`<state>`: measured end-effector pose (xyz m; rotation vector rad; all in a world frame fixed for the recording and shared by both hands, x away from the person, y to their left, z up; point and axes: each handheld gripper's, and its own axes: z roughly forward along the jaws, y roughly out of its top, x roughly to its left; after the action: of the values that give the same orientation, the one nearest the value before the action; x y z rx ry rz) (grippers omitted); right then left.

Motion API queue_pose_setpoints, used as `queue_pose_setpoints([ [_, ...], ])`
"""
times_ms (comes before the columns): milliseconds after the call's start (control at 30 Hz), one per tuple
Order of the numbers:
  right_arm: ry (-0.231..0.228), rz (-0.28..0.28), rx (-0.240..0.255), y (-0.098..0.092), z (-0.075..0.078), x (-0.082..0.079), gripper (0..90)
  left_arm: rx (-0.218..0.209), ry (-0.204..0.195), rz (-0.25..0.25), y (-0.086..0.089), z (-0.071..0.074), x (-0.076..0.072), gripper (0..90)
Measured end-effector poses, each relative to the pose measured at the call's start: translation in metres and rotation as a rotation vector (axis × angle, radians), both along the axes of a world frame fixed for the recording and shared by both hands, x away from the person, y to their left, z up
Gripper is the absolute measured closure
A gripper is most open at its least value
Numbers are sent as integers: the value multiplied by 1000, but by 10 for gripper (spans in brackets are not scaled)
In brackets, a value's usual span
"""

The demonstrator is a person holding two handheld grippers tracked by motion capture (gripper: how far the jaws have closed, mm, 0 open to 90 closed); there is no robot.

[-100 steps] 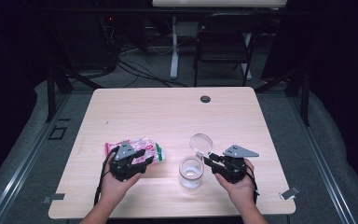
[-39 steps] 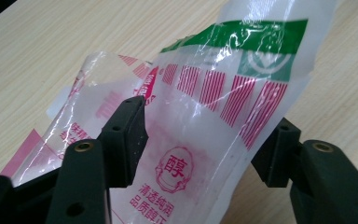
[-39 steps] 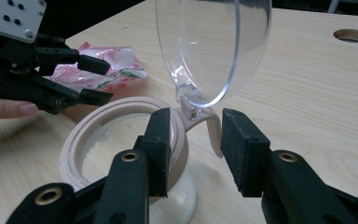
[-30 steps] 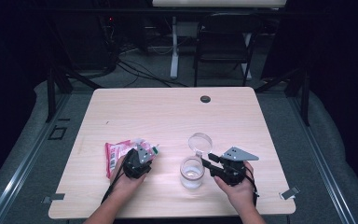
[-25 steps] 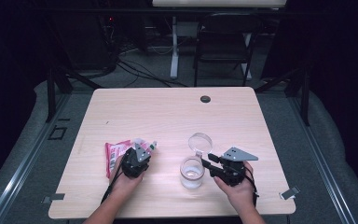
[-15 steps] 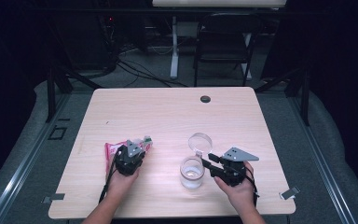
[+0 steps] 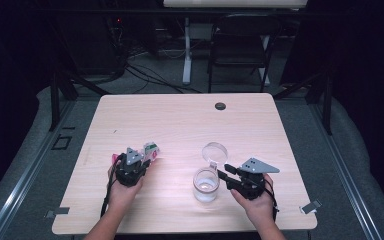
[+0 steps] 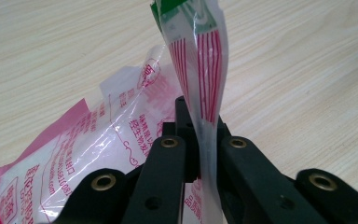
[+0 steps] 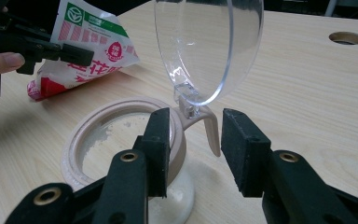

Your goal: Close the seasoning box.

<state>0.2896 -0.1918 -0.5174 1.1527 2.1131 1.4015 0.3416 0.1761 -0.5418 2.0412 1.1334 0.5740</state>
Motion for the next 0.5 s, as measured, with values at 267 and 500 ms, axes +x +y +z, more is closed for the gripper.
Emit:
queue_pose_setpoints([
  [267, 1, -1, 1, -1, 0, 0, 623, -11, -10, 6, 7, 7, -2, 900],
  [500, -3, -4, 6, -1, 0, 0, 623, -36, -31, 33, 18, 17, -4, 900],
])
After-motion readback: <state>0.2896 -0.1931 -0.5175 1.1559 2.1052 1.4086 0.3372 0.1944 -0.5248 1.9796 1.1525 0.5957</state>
